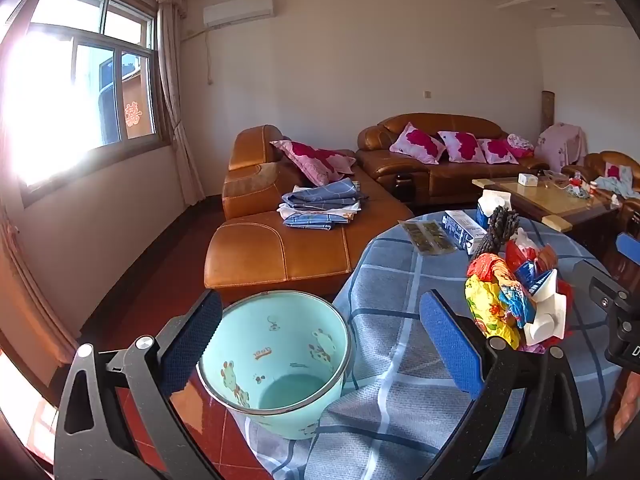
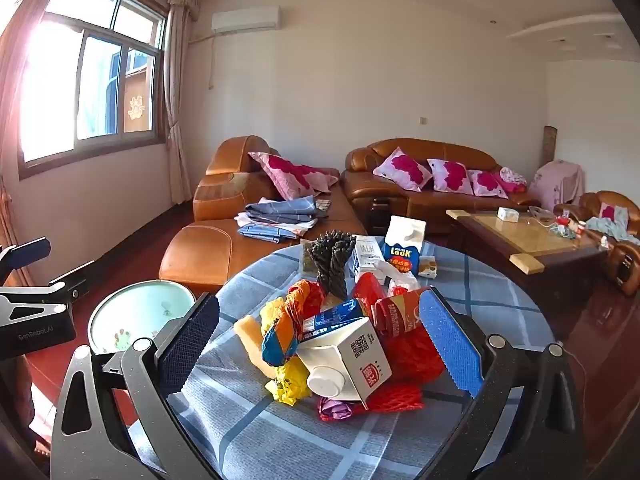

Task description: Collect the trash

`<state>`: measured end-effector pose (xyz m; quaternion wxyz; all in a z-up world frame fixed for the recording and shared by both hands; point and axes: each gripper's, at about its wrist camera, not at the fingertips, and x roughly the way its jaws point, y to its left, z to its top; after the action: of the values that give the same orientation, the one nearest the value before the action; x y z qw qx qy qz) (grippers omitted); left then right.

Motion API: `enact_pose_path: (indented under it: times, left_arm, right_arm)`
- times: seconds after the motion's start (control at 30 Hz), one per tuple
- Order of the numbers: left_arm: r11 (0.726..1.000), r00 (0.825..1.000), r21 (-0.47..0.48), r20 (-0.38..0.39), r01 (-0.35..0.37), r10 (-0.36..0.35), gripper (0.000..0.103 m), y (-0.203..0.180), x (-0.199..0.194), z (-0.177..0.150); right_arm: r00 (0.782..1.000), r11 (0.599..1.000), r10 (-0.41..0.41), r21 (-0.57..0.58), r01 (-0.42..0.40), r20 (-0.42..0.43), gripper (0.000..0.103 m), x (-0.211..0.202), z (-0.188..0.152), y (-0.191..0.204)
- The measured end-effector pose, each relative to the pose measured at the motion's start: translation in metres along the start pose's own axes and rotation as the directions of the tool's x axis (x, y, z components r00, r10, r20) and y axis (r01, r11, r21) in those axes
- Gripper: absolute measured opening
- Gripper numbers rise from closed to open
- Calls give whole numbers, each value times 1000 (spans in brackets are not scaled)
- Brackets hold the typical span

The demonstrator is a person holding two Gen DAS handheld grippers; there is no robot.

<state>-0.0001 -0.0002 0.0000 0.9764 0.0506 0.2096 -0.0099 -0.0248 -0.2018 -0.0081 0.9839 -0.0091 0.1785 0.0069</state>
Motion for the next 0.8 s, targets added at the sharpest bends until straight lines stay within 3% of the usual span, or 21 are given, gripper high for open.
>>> enact_pose_path:
  times: [0.33, 0.8]
  left_arm:
    - [1000, 1000, -2, 1, -6, 6, 97, 3, -1, 0]
    - [1000, 1000, -4, 7, -20, 20, 97, 3, 1, -1]
  right_arm:
    - [1000, 1000, -12, -17, 12, 17, 98, -6, -1, 2]
    - [1000, 1000, -5, 6, 6, -25, 98, 12, -7, -4]
